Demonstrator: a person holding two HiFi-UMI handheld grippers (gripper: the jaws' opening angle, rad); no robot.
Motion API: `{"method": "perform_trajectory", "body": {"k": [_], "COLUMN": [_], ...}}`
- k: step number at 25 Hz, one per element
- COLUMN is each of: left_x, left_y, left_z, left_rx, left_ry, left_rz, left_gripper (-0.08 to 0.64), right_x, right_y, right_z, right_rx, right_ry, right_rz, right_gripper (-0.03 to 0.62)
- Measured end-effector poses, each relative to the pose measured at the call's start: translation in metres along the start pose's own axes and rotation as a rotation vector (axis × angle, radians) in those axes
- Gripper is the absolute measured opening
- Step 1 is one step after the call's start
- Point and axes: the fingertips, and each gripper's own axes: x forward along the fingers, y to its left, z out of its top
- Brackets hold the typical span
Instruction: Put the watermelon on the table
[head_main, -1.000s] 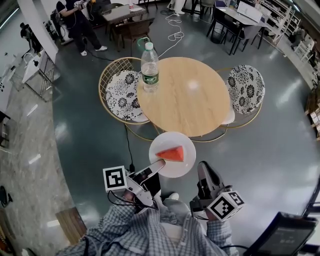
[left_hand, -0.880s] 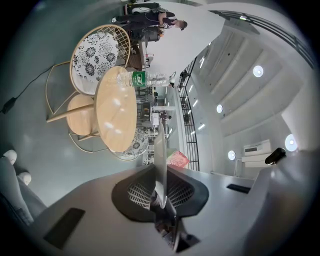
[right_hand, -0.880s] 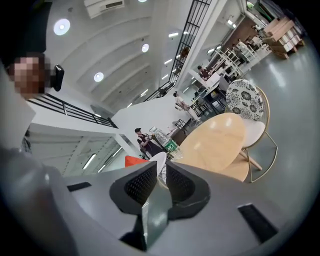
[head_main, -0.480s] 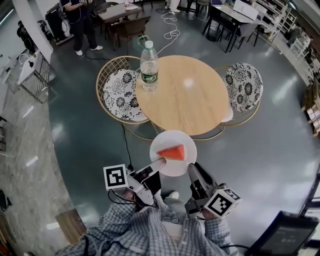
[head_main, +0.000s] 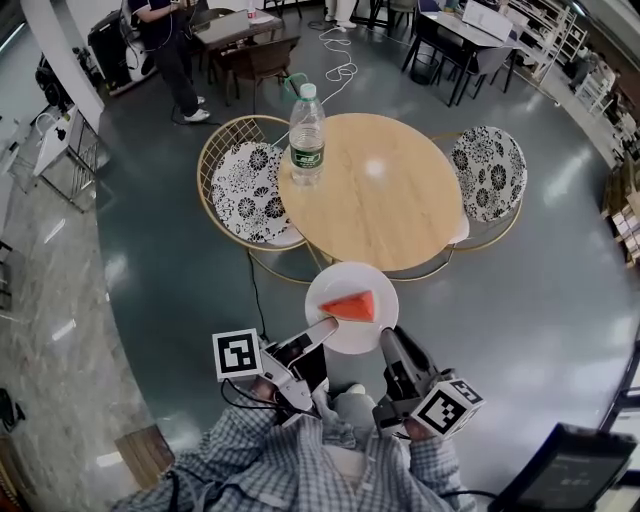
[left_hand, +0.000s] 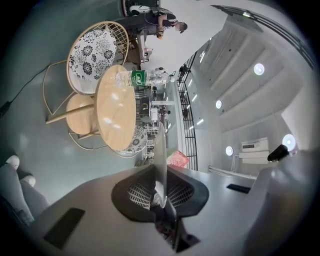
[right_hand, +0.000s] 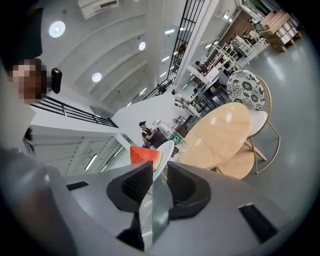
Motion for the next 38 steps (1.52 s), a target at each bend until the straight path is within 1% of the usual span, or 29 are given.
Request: {"method": "perform_trajectory", "body": {"k": [8, 13, 20, 25, 29, 34, 38], "left_x": [-0.012, -0.014, -0.012, 0.003, 0.022, 0.050, 0.079], "left_y": [0.001, -0.001, 0.003, 0.001, 0.002, 0.006, 0.009], "left_z": [0.000, 0.001, 0.012, 0.026, 0.040, 0.057, 0.073], "left_rx": [0.002, 0.007, 0.000, 0.016, 0.013, 0.003, 0.012], "left_ry": [0.017, 0.021, -0.004, -0.023, -0.039, -0.051, -0.052], "left_rz": [-0.010, -0.008, -0.008, -0.004, 0.002, 0.009, 0.006], "left_gripper": [0.032, 0.032, 0.032, 0.032, 0.032, 0.032, 0.032], "right_x": [-0.001, 0.000, 0.013, 0.028, 0.044, 0.062, 0.077], "right_y": [0.008, 0.011, 0.007, -0.002, -0.013, -0.029, -0.048], "right_z": [-0.012, -0.012, -0.010, 0.005, 0.022, 0.045, 0.067], "right_rx": [0.000, -0.010, -0.017, -0.012, -0.009, -0.008, -0.022], "right_ry": [-0.023, -0.019, 0.003, 0.009, 0.027, 0.041, 0.051], "right_rz": [-0.010, -0.014, 0.005, 0.023, 0.032, 0.034, 0.035], "right_gripper": [0.094, 0.094, 0.094, 0.094, 0.094, 0.094, 0.094]}}
